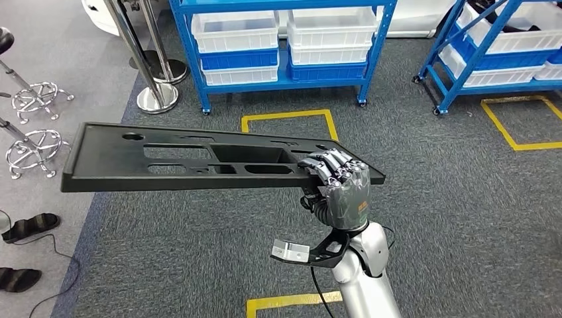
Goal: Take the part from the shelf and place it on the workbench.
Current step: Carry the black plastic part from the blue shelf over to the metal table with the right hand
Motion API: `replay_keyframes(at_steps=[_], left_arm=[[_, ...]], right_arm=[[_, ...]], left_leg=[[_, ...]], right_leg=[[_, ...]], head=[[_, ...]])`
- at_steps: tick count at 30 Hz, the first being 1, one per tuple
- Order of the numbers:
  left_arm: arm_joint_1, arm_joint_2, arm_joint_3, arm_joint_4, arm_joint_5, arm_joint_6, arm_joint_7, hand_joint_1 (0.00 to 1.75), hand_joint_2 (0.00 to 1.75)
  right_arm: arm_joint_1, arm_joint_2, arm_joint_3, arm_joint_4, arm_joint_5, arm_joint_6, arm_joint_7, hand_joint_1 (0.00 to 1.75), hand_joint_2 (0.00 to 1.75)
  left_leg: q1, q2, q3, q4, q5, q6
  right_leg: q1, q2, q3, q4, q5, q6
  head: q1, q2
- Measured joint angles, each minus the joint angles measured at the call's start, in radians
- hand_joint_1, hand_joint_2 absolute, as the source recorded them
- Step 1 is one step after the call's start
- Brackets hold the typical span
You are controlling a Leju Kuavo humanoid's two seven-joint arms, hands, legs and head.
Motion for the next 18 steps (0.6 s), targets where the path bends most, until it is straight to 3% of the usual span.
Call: replay_keyframes(at_steps=[1, 2, 4, 6, 8, 10, 12, 14, 15, 16, 18], left_arm=[[0.0, -0.001, -0.006, 0.0, 0.0, 0.002, -0.004, 0.0, 1.75], [0.0, -0.002, -0.011, 0.0, 0.0, 0.004, -0.006, 0.0, 1.75], [0.001, -0.005, -0.019, 0.0, 0.0, 0.005, -0.008, 0.0, 1.75], [0.003, -0.006, -0.022, 0.0, 0.0, 0.007, -0.009, 0.0, 1.75], [0.002, -0.006, -0.025, 0.0, 0.0, 0.007, -0.009, 0.0, 1.75], [0.0, -0.006, -0.028, 0.0, 0.0, 0.007, -0.009, 0.0, 1.75], [0.0, -0.007, -0.029, 0.0, 0.0, 0.006, -0.01, 0.0, 1.75], [0.001, -0.008, -0.029, 0.0, 0.0, 0.005, -0.01, 0.0, 1.75], [0.001, -0.008, -0.03, 0.0, 0.0, 0.004, -0.011, 0.0, 1.75], [0.001, -0.008, -0.031, 0.0, 0.0, 0.004, -0.011, 0.0, 1.75], [0.0, -0.008, -0.034, 0.0, 0.0, 0.003, -0.012, 0.0, 1.75]], right_arm=[[0.003, -0.004, 0.0, 0.0, 0.0, 0.0, 0.0, 1.75, 1.75], [0.004, -0.008, 0.0, 0.0, 0.001, 0.0, 0.0, 1.75, 1.75], [0.004, -0.011, 0.0, -0.001, 0.002, 0.0, 0.0, 1.75, 1.75], [0.003, -0.011, 0.001, -0.004, 0.004, 0.0, 0.0, 1.75, 1.75], [0.004, -0.011, 0.002, -0.006, 0.008, 0.0, 0.0, 1.75, 1.75], [0.004, -0.011, 0.002, -0.007, 0.013, 0.0, 0.0, 1.75, 1.75], [0.004, -0.011, 0.003, -0.007, 0.017, 0.0, 0.0, 1.75, 1.75], [0.005, -0.01, 0.004, -0.007, 0.018, 0.0, 0.0, 1.75, 1.75], [0.006, -0.01, 0.004, -0.007, 0.018, 0.0, 0.0, 1.75, 1.75], [0.007, -0.01, 0.004, -0.007, 0.019, 0.0, 0.0, 1.75, 1.75], [0.008, -0.01, 0.003, -0.008, 0.02, 0.0, 0.0, 1.75, 1.75]], left_leg=[[0.0, 0.004, -0.01, 0.003, 0.006, -0.001], [0.0, 0.009, -0.02, 0.008, 0.01, -0.003], [-0.001, 0.02, -0.038, 0.025, 0.011, -0.009], [-0.005, 0.033, -0.047, 0.041, 0.009, -0.018], [-0.006, 0.049, -0.05, 0.048, 0.01, -0.028], [-0.002, 0.042, -0.057, 0.066, -0.006, -0.041], [0.003, 0.014, -0.089, 0.145, -0.066, -0.054], [0.007, -0.001, -0.138, 0.267, -0.131, -0.059], [0.007, -0.004, -0.152, 0.307, -0.142, -0.059], [0.007, -0.005, -0.151, 0.316, -0.134, -0.058], [0.007, -0.016, -0.099, 0.227, -0.072, -0.051]], right_leg=[[0.0, -0.001, 0.011, 0.006, 0.011, 0.002], [-0.001, -0.004, 0.043, -0.028, 0.032, 0.002], [0.002, -0.03, 0.138, -0.16, 0.061, -0.001], [0.009, -0.052, 0.191, -0.246, 0.061, -0.011], [0.012, -0.041, 0.189, -0.256, 0.059, -0.025], [0.009, -0.025, 0.184, -0.261, 0.067, -0.038], [0.007, -0.011, 0.176, -0.263, 0.077, -0.05], [0.009, 0.005, 0.167, -0.262, 0.084, -0.054], [0.01, 0.014, 0.163, -0.262, 0.087, -0.054], [0.01, 0.024, 0.16, -0.261, 0.09, -0.053], [0.01, 0.045, 0.157, -0.26, 0.093, -0.051]], head=[[0.0, 0.0], [0.0, 0.0], [0.0, 0.0], [0.0, 0.0], [-0.001, 0.0], [-0.001, 0.0], [-0.001, 0.0], [-0.001, 0.0], [-0.001, 0.0], [-0.001, 0.0], [-0.001, 0.0]])
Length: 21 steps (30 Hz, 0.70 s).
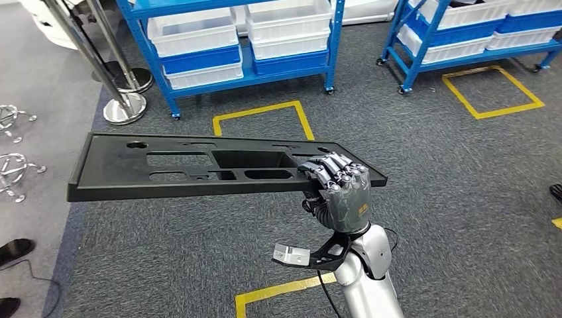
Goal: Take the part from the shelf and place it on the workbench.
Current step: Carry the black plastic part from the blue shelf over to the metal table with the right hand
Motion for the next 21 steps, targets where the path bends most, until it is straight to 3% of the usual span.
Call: replay_keyframes(at_steps=[2, 4, 6, 8, 10, 11, 12, 13, 14, 15, 17, 19, 21], left_arm=[[0.0, 0.0, -0.002, 0.0, 0.0, 0.0, -0.001, 0.0, 1.75], [-0.001, 0.001, -0.003, 0.0, 0.0, 0.0, -0.002, 0.0, 1.75], [-0.004, 0.001, -0.005, 0.0, 0.0, 0.0, -0.002, 0.0, 1.75], [-0.008, 0.0, -0.008, 0.0, 0.0, 0.0, -0.002, 0.0, 1.75], [-0.008, -0.001, -0.012, 0.0, 0.0, 0.001, 0.002, 0.0, 1.75], [-0.007, 0.0, -0.012, 0.0, 0.0, 0.001, 0.004, 0.0, 1.75], [-0.007, 0.0, -0.013, 0.0, 0.0, 0.002, 0.006, 0.0, 1.75], [-0.008, 0.0, -0.014, 0.0, 0.0, 0.002, 0.007, 0.0, 1.75], [-0.009, 0.0, -0.015, 0.0, -0.001, 0.003, 0.007, 0.0, 1.75], [-0.01, 0.0, -0.017, 0.0, -0.001, 0.003, 0.007, 0.0, 1.75], [-0.011, 0.0, -0.021, 0.0, -0.002, 0.004, 0.007, 0.0, 1.75], [-0.012, 0.001, -0.022, 0.0, -0.001, 0.006, 0.007, 0.0, 1.75], [-0.014, 0.002, -0.024, 0.0, 0.0, 0.008, 0.008, 0.0, 1.75]], right_arm=[[-0.001, 0.0, 0.0, -0.003, 0.001, 0.0, 0.0, 1.75, 1.75], [-0.001, 0.002, 0.0, -0.007, 0.002, 0.0, 0.0, 1.75, 1.75], [0.0, 0.003, 0.0, -0.01, 0.004, 0.0, 0.0, 1.75, 1.75], [0.001, 0.003, -0.001, -0.016, 0.008, 0.0, 0.0, 1.75, 1.75], [0.003, 0.002, -0.001, -0.02, 0.011, 0.0, 0.0, 1.75, 1.75], [0.005, 0.002, -0.001, -0.021, 0.013, 0.0, 0.0, 1.75, 1.75], [0.008, 0.002, -0.002, -0.021, 0.014, 0.0, 0.0, 1.75, 1.75], [0.011, 0.002, -0.002, -0.021, 0.015, 0.0, 0.0, 1.75, 1.75], [0.013, 0.002, -0.003, -0.022, 0.016, 0.0, 0.0, 1.75, 1.75], [0.013, 0.002, -0.003, -0.024, 0.016, 0.0, 0.0, 1.75, 1.75], [0.013, 0.002, -0.003, -0.028, 0.018, 0.0, 0.0, 1.75, 1.75], [0.013, 0.002, -0.004, -0.033, 0.022, 0.0, 0.0, 1.75, 1.75], [0.014, 0.003, -0.005, -0.035, 0.028, 0.0, 0.0, 1.75, 1.75]], left_leg=[[-0.001, -0.037, 0.069, -0.127, 0.043, 0.011], [-0.003, -0.06, 0.099, -0.183, 0.045, 0.018], [-0.004, -0.045, 0.104, -0.2, 0.051, 0.024], [-0.001, -0.024, 0.109, -0.219, 0.062, 0.035], [-0.001, -0.001, 0.109, -0.225, 0.066, 0.042], [-0.002, 0.011, 0.106, -0.224, 0.066, 0.043], [-0.002, 0.023, 0.104, -0.221, 0.065, 0.043], [-0.002, 0.035, 0.101, -0.217, 0.064, 0.043], [-0.002, 0.046, 0.099, -0.212, 0.061, 0.042], [-0.001, 0.057, 0.097, -0.205, 0.057, 0.039], [-0.003, 0.076, 0.093, -0.186, 0.045, 0.029], [-0.007, 0.091, 0.09, -0.174, 0.035, 0.018], [-0.007, 0.106, 0.091, -0.171, 0.032, 0.01]], right_leg=[[-0.002, 0.02, -0.002, 0.0, 0.004, 0.005], [-0.006, 0.039, -0.008, -0.001, 0.011, 0.016], [-0.01, 0.052, -0.014, -0.003, 0.016, 0.028], [-0.007, 0.023, -0.03, 0.025, -0.006, 0.034], [-0.006, -0.02, -0.079, 0.127, -0.066, 0.039], [-0.007, -0.029, -0.11, 0.192, -0.095, 0.042], [-0.009, -0.034, -0.134, 0.241, -0.109, 0.045], [-0.011, -0.037, -0.142, 0.26, -0.106, 0.049], [-0.012, -0.042, -0.13, 0.238, -0.084, 0.051], [-0.014, -0.051, -0.1, 0.184, -0.052, 0.053], [-0.011, -0.088, -0.038, 0.068, -0.013, 0.05], [-0.005, -0.101, -0.02, 0.026, -0.011, 0.04], [-0.003, -0.079, -0.024, 0.026, -0.007, 0.028]], head=[[0.0, 0.0], [0.0, 0.0], [0.0, 0.0], [0.0, 0.0], [0.0, 0.0], [0.0, 0.0], [0.0, 0.0], [0.0, 0.0], [0.0, 0.0], [0.0, 0.0], [0.0, 0.0], [0.0, 0.0], [0.0, 0.0]])
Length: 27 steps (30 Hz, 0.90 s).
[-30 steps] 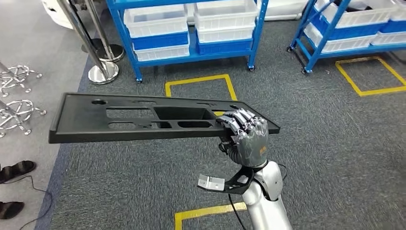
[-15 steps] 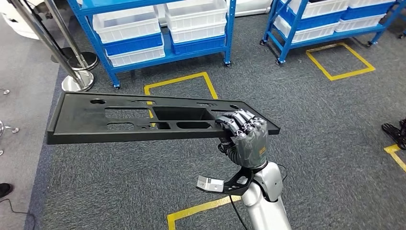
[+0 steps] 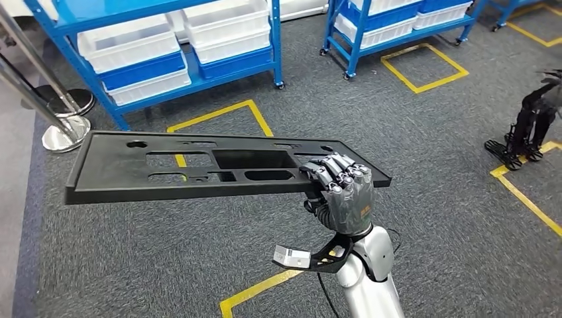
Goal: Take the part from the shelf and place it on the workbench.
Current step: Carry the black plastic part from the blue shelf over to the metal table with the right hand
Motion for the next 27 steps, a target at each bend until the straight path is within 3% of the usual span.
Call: replay_keyframes(at_steps=[1, 3, 5, 7, 8, 9, 11, 13, 14, 16, 18, 20, 22, 23, 25, 27], left_arm=[[-0.001, 0.0, -0.001, 0.0, 0.0, 0.0, 0.0, 0.0, 1.75], [-0.002, 0.0, -0.002, 0.0, 0.0, -0.001, 0.0, 0.0, 1.75], [0.001, 0.001, -0.002, 0.0, 0.0, -0.005, 0.001, 0.0, 1.75], [0.006, 0.001, -0.003, 0.0, 0.0, -0.011, 0.002, 0.0, 1.75], [0.007, 0.001, -0.003, 0.0, 0.0, -0.013, 0.002, 0.0, 1.75], [0.008, 0.001, -0.003, 0.0, 0.001, -0.014, 0.002, 0.0, 1.75], [0.009, 0.002, -0.003, 0.0, 0.002, -0.016, 0.002, 0.0, 1.75], [0.009, 0.002, -0.003, 0.0, 0.003, -0.017, 0.002, 0.0, 1.75], [0.008, 0.003, -0.003, 0.0, 0.003, -0.017, 0.002, 0.0, 1.75], [0.006, 0.003, -0.004, 0.0, 0.003, -0.017, 0.003, 0.0, 1.75], [0.005, 0.002, -0.004, 0.0, 0.003, -0.018, 0.003, 0.0, 1.75], [0.007, 0.002, -0.005, 0.0, 0.003, -0.018, 0.003, 0.0, 1.75], [0.009, 0.002, -0.005, 0.0, 0.003, -0.018, 0.004, 0.0, 1.75], [0.008, 0.002, -0.006, 0.0, 0.003, -0.019, 0.004, 0.0, 1.75], [0.006, 0.001, -0.007, 0.0, 0.003, -0.019, 0.004, 0.0, 1.75], [0.004, 0.0, -0.009, 0.0, 0.002, -0.019, 0.004, 0.0, 1.75]], right_arm=[[0.0, 0.0, 0.0, -0.001, 0.002, 0.0, 0.0, 1.75, 1.75], [0.0, 0.001, -0.001, -0.004, 0.003, 0.0, 0.0, 1.75, 1.75], [0.001, 0.002, -0.002, -0.005, 0.003, 0.0, 0.0, 1.75, 1.75], [0.002, 0.002, -0.002, -0.005, 0.003, 0.0, 0.0, 1.75, 1.75], [0.003, 0.002, -0.003, -0.005, 0.003, 0.0, 0.0, 1.75, 1.75], [0.003, 0.002, -0.003, -0.005, 0.003, 0.0, 0.0, 1.75, 1.75], [0.003, 0.002, -0.003, -0.005, 0.003, 0.0, 0.0, 1.75, 1.75], [0.002, 0.002, -0.003, -0.006, 0.005, 0.0, 0.0, 1.75, 1.75], [0.002, 0.002, -0.003, -0.006, 0.005, 0.0, 0.0, 1.75, 1.75], [0.003, 0.002, -0.004, -0.007, 0.006, 0.0, 0.0, 1.75, 1.75], [0.002, 0.002, -0.005, -0.009, 0.006, 0.0, 0.0, 1.75, 1.75], [0.001, 0.001, -0.005, -0.011, 0.006, 0.0, 0.0, 1.75, 1.75], [0.004, -0.001, -0.006, -0.011, 0.006, 0.0, 0.0, 1.75, 1.75], [0.006, -0.002, -0.007, -0.011, 0.006, 0.0, 0.0, 1.75, 1.75], [0.008, -0.003, -0.009, -0.014, 0.007, 0.0, 0.0, 1.75, 1.75], [0.007, -0.003, -0.009, -0.018, 0.007, 0.0, 0.0, 1.75, 1.75]], left_leg=[[0.003, -0.005, -0.001, 0.005, -0.007, -0.005], [0.008, -0.044, -0.023, 0.06, -0.049, -0.014], [0.011, -0.085, -0.076, 0.18, -0.114, -0.018], [0.011, -0.095, -0.118, 0.269, -0.138, -0.016], [0.01, -0.098, -0.118, 0.265, -0.122, -0.013], [0.01, -0.104, -0.099, 0.222, -0.089, -0.007], [0.009, -0.15, -0.039, 0.09, -0.022, 0.005], [0.007, -0.193, -0.004, 0.012, 0.0, 0.012], [0.005, -0.196, -0.001, 0.004, -0.001, 0.014], [0.005, -0.172, 0.005, -0.013, 0.009, 0.019], [0.008, -0.144, 0.01, -0.036, 0.023, 0.027], [0.007, -0.115, 0.009, -0.043, 0.03, 0.033], [0.005, -0.084, 0.004, -0.039, 0.029, 0.034], [0.005, -0.069, 0.002, -0.037, 0.028, 0.033], [0.006, -0.042, 0.0, -0.028, 0.023, 0.03], [0.002, -0.023, -0.002, -0.016, 0.014, 0.021]], right_leg=[[-0.001, 0.009, -0.001, -0.001, 0.002, -0.005], [-0.004, 0.027, -0.003, -0.004, 0.008, -0.015], [-0.003, 0.046, -0.007, -0.005, 0.012, -0.02], [0.001, 0.07, -0.01, -0.004, 0.014, -0.023], [0.002, 0.083, -0.01, -0.004, 0.016, -0.024], [0.003, 0.096, -0.01, -0.004, 0.017, -0.023], [0.002, 0.118, -0.01, -0.004, 0.02, -0.02], [-0.003, 0.139, -0.016, -0.004, 0.026, -0.01], [-0.006, 0.15, -0.02, -0.006, 0.031, -0.003], [-0.009, 0.164, -0.025, -0.01, 0.037, 0.011], [-0.003, 0.121, -0.042, 0.02, 0.011, 0.018], [0.0, 0.061, -0.09, 0.125, -0.054, 0.022], [-0.003, 0.043, -0.132, 0.225, -0.093, 0.028], [-0.005, 0.039, -0.13, 0.229, -0.086, 0.031], [-0.008, 0.02, -0.072, 0.137, -0.034, 0.034], [-0.004, -0.016, -0.007, 0.024, 0.0, 0.027]], head=[[0.0, 0.0], [0.0, 0.0], [0.0, 0.0], [0.0, 0.0], [0.0, 0.0], [0.0, 0.0], [0.0, 0.0], [0.0, 0.0], [0.0, 0.0], [0.0, 0.0], [0.001, 0.0], [0.002, 0.0], [0.002, 0.0], [0.002, 0.0], [0.002, 0.0], [0.001, 0.0]])
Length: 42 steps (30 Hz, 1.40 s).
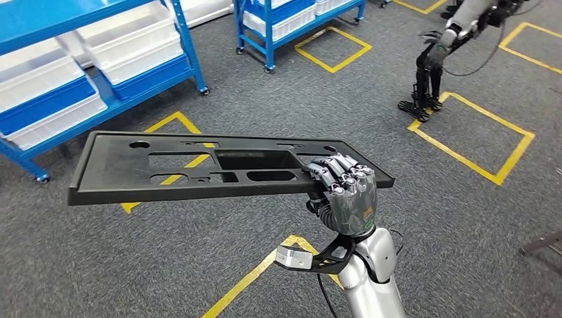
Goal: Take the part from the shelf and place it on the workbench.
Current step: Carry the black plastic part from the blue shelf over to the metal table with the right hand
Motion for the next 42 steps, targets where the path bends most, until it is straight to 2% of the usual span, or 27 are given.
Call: replay_keyframes(at_steps=[2, 4, 6, 8, 10, 11, 12, 13, 15, 17, 19, 20, 22, 24, 25, 26, 27, 29, 31, 32, 34, 35, 37, 39, 40, 41, 42], left_arm=[[-0.002, 0.0, -0.002, 0.0, -0.002, 0.0, 0.0, 0.0, 1.75], [-0.005, 0.0, -0.003, 0.0, -0.003, 0.0, 0.001, 0.0, 1.75], [-0.006, -0.001, -0.004, 0.0, -0.003, 0.0, 0.0, 0.0, 1.75], [-0.004, -0.001, -0.004, 0.0, -0.003, 0.0, 0.0, 0.0, 1.75], [0.0, -0.001, -0.005, 0.0, -0.003, 0.0, 0.001, 0.0, 1.75], [0.002, -0.001, -0.005, 0.0, -0.003, 0.0, 0.001, 0.0, 1.75], [0.002, -0.001, -0.005, 0.0, -0.003, 0.0, 0.0, 0.0, 1.75], [0.001, -0.001, -0.005, 0.0, -0.004, 0.0, 0.0, 0.0, 1.75], [0.001, 0.0, -0.005, 0.0, -0.003, 0.0, 0.0, 0.0, 1.75], [0.001, 0.001, -0.005, 0.0, -0.002, 0.0, -0.001, 0.0, 1.75], [-0.001, 0.001, -0.005, 0.0, 0.001, 0.0, -0.004, 0.0, 1.75], [-0.002, 0.001, -0.006, 0.0, 0.002, 0.0, -0.005, 0.0, 1.75], [-0.002, 0.0, -0.006, 0.0, 0.004, 0.0, -0.007, 0.0, 1.75], [0.001, 0.0, -0.005, 0.0, 0.005, 0.0, -0.008, 0.0, 1.75], [0.003, 0.0, -0.005, 0.0, 0.005, 0.0, -0.008, 0.0, 1.75], [0.004, 0.0, -0.005, 0.0, 0.005, 0.0, -0.008, 0.0, 1.75], [0.004, 0.0, -0.005, 0.0, 0.005, 0.0, -0.008, 0.0, 1.75], [0.002, 0.0, -0.005, 0.0, 0.005, 0.0, -0.008, 0.0, 1.75], [0.0, 0.0, -0.005, 0.0, 0.005, 0.0, -0.008, 0.0, 1.75], [-0.001, -0.001, -0.005, 0.0, 0.005, 0.0, -0.008, 0.0, 1.75], [-0.003, -0.001, -0.005, 0.0, 0.005, 0.0, -0.008, 0.0, 1.75], [-0.004, 0.0, -0.005, 0.0, 0.005, 0.0, -0.008, 0.0, 1.75], [-0.006, -0.001, -0.005, 0.0, 0.006, 0.0, -0.009, 0.0, 1.75], [-0.003, -0.001, -0.005, 0.0, 0.006, -0.001, -0.009, 0.0, 1.75], [-0.001, -0.001, -0.005, 0.0, 0.009, -0.003, -0.009, 0.0, 1.75], [0.001, -0.001, -0.005, 0.0, 0.012, -0.006, -0.009, 0.0, 1.75], [0.003, -0.001, -0.005, 0.0, 0.017, -0.01, -0.009, 0.0, 1.75]], right_arm=[[0.0, 0.0, -0.001, -0.003, 0.001, 0.0, 0.0, 1.75, 1.75], [0.001, 0.0, -0.003, -0.005, 0.003, 0.0, 0.0, 1.75, 1.75], [0.001, 0.001, -0.004, -0.008, 0.005, 0.0, 0.0, 1.75, 1.75], [0.001, 0.003, -0.004, -0.009, 0.006, 0.0, 0.0, 1.75, 1.75], [0.004, 0.004, -0.005, -0.009, 0.008, 0.0, 0.0, 1.75, 1.75], [0.006, 0.004, -0.005, -0.009, 0.01, 0.0, 0.0, 1.75, 1.75], [0.007, 0.004, -0.005, -0.009, 0.01, 0.0, 0.0, 1.75, 1.75], [0.008, 0.004, -0.005, -0.01, 0.01, 0.0, 0.0, 1.75, 1.75], [0.008, 0.004, -0.005, -0.011, 0.01, 0.0, 0.0, 1.75, 1.75], [0.01, 0.005, -0.006, -0.013, 0.01, 0.0, 0.0, 1.75, 1.75], [0.013, 0.005, -0.007, -0.015, 0.009, 0.0, 0.0, 1.75, 1.75], [0.015, 0.005, -0.007, -0.017, 0.009, 0.0, 0.0, 1.75, 1.75], [0.015, 0.004, -0.008, -0.022, 0.008, 0.0, 0.0, 1.75, 1.75], [0.016, 0.003, -0.008, -0.024, 0.008, 0.0, 0.0, 1.75, 1.75], [0.018, 0.002, -0.008, -0.024, 0.008, 0.0, 0.0, 1.75, 1.75], [0.02, 0.002, -0.008, -0.023, 0.008, 0.0, 0.0, 1.75, 1.75], [0.021, 0.001, -0.008, -0.023, 0.008, 0.0, 0.0, 1.75, 1.75], [0.022, 0.0, -0.008, -0.024, 0.008, 0.0, 0.0, 1.75, 1.75], [0.021, 0.0, -0.008, -0.026, 0.007, 0.0, 0.0, 1.75, 1.75], [0.021, 0.0, -0.009, -0.027, 0.007, 0.0, 0.0, 1.75, 1.75], [0.021, 0.0, -0.009, -0.029, 0.007, 0.0, 0.0, 1.75, 1.75], [0.021, 0.0, -0.01, -0.03, 0.007, 0.0, 0.0, 1.75, 1.75], [0.021, 0.001, -0.01, -0.031, 0.007, 0.0, 0.0, 1.75, 1.75], [0.02, 0.002, -0.011, -0.032, 0.007, 0.0, 0.0, 1.75, 1.75], [0.02, 0.002, -0.011, -0.032, 0.007, 0.0, 0.0, 1.75, 1.75], [0.021, 0.002, -0.012, -0.032, 0.007, 0.0, 0.0, 1.75, 1.75], [0.022, 0.002, -0.012, -0.031, 0.008, 0.0, 0.0, 1.75, 1.75]], left_leg=[[-0.004, 0.016, 0.0, 0.007, -0.005, -0.011], [-0.003, 0.024, 0.002, 0.009, -0.009, -0.021], [0.003, -0.012, -0.009, 0.042, -0.039, -0.032], [0.007, -0.06, -0.053, 0.148, -0.104, -0.04], [0.008, -0.073, -0.106, 0.266, -0.149, -0.041], [0.008, -0.074, -0.115, 0.285, -0.146, -0.039], [0.007, -0.077, -0.107, 0.265, -0.123, -0.036], [0.007, -0.085, -0.081, 0.211, -0.087, -0.031], [0.007, -0.126, -0.022, 0.08, -0.03, -0.02], [0.005, -0.155, 0.007, 0.018, -0.017, -0.014], [0.004, -0.142, 0.011, 0.007, -0.013, -0.009], [0.006, -0.129, 0.013, -0.001, -0.007, -0.004], [0.01, -0.103, 0.014, -0.017, 0.006, 0.006], [0.008, -0.077, 0.01, -0.019, 0.008, 0.011], [0.007, -0.063, 0.008, -0.017, 0.008, 0.011], [0.007, -0.048, 0.006, -0.015, 0.007, 0.011], [0.007, -0.035, 0.004, -0.013, 0.006, 0.01], [0.008, -0.011, 0.004, -0.005, 0.0, 0.005], [0.005, 0.008, 0.002, 0.005, -0.009, -0.005], [0.003, 0.016, 0.002, 0.009, -0.012, -0.011], [0.002, 0.033, 0.006, 0.01, -0.015, -0.022], [0.004, 0.032, 0.007, 0.012, -0.019, -0.027], [0.009, -0.006, -0.007, 0.053, -0.055, -0.037], [0.014, -0.055, -0.057, 0.166, -0.119, -0.044], [0.014, -0.066, -0.085, 0.227, -0.143, -0.046], [0.014, -0.071, -0.104, 0.266, -0.151, -0.046], [0.014, -0.074, -0.108, 0.27, -0.138, -0.045]], right_leg=[[0.006, -0.009, 0.015, -0.034, 0.001, -0.013], [0.005, 0.013, 0.011, -0.037, 0.007, -0.025], [0.0, 0.031, 0.01, -0.041, 0.014, -0.037], [-0.001, 0.051, 0.007, -0.043, 0.019, -0.044], [0.002, 0.076, 0.004, -0.042, 0.021, -0.048], [0.003, 0.089, 0.003, -0.041, 0.022, -0.048], [0.004, 0.101, 0.003, -0.04, 0.023, -0.048], [0.005, 0.114, 0.003, -0.039, 0.023, -0.048], [0.005, 0.137, 0.001, -0.036, 0.026, -0.044], [0.002, 0.159, -0.006, -0.035, 0.032, -0.034], [-0.001, 0.178, -0.013, -0.04, 0.04, -0.02], [0.001, 0.17, -0.016, -0.039, 0.038, -0.015], [0.005, 0.121, -0.038, 0.006, 0.001, -0.006], [0.004, 0.072, -0.088, 0.121, -0.066, 0.0], [0.001, 0.064, -0.112, 0.178, -0.088, 0.004], [-0.001, 0.059, -0.125, 0.21, -0.094, 0.008], [-0.003, 0.054, -0.118, 0.204, -0.081, 0.011], [-0.005, 0.031, -0.055, 0.094, -0.025, 0.013], [0.001, -0.002, 0.001, -0.011, 0.006, 0.003], [0.004, -0.009, 0.01, -0.033, 0.007, -0.003], [0.007, 0.008, 0.008, -0.036, 0.008, -0.017], [0.006, 0.018, 0.008, -0.039, 0.011, -0.023], [0.0, 0.038, 0.01, -0.046, 0.017, -0.034], [-0.001, 0.058, 0.009, -0.048, 0.02, -0.04], [-0.001, 0.07, 0.008, -0.047, 0.021, -0.041], [0.001, 0.084, 0.008, -0.046, 0.021, -0.041], [0.002, 0.097, 0.007, -0.045, 0.021, -0.041]], head=[[0.0, 0.0], [0.0, 0.0], [0.0, 0.0], [0.0, 0.0], [0.0, 0.0], [0.0, 0.0], [0.0, 0.0], [0.0, 0.0], [0.0, 0.0], [0.0, 0.0], [-0.001, 0.0], [0.0, 0.0], [0.001, 0.0], [0.002, 0.0], [0.002, 0.0], [0.002, 0.0], [0.002, 0.0], [0.002, 0.0], [0.002, 0.0], [0.002, 0.0], [0.002, 0.0], [0.002, 0.0], [0.001, 0.0], [0.001, 0.0], [0.001, 0.0], [0.001, 0.0], [0.001, 0.0]])
